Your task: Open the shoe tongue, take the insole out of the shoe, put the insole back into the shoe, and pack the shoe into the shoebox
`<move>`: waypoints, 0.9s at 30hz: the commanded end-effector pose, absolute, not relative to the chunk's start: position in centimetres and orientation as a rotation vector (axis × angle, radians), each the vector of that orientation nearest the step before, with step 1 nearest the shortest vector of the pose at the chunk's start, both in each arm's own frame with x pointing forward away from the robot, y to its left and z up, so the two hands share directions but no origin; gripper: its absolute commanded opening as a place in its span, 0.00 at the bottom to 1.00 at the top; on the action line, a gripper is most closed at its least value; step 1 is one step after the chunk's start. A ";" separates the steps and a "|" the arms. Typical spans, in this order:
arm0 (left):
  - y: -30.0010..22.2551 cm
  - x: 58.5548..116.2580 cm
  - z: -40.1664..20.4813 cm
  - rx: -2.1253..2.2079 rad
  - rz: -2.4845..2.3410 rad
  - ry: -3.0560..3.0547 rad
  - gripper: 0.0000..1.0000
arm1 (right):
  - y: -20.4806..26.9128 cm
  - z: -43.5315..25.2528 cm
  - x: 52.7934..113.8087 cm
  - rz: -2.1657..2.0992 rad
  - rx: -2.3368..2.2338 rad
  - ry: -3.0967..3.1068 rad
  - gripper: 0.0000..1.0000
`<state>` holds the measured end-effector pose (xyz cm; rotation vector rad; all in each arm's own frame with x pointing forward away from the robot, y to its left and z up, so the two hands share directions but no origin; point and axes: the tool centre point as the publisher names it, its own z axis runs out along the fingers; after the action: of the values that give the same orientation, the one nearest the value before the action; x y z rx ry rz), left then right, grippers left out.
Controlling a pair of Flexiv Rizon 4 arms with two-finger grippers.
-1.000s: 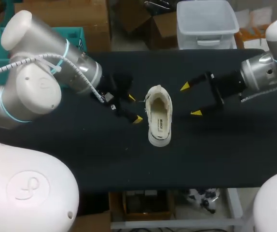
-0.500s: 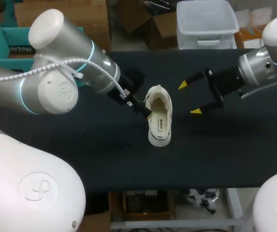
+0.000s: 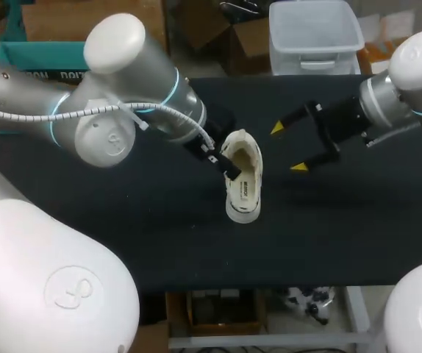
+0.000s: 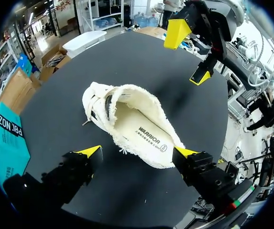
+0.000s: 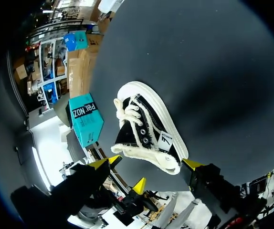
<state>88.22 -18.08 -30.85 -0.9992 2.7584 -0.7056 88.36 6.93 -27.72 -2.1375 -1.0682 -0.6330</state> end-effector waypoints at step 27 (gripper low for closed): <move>-18.7 90.8 -34.2 -1.648 -0.519 2.435 1.00 | 6.3 -25.8 88.4 -0.354 -2.182 -1.488 1.00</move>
<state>90.07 -17.96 -33.28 -1.6370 2.4711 -0.5711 88.48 6.37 -25.95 -2.1801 -1.4871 -0.3590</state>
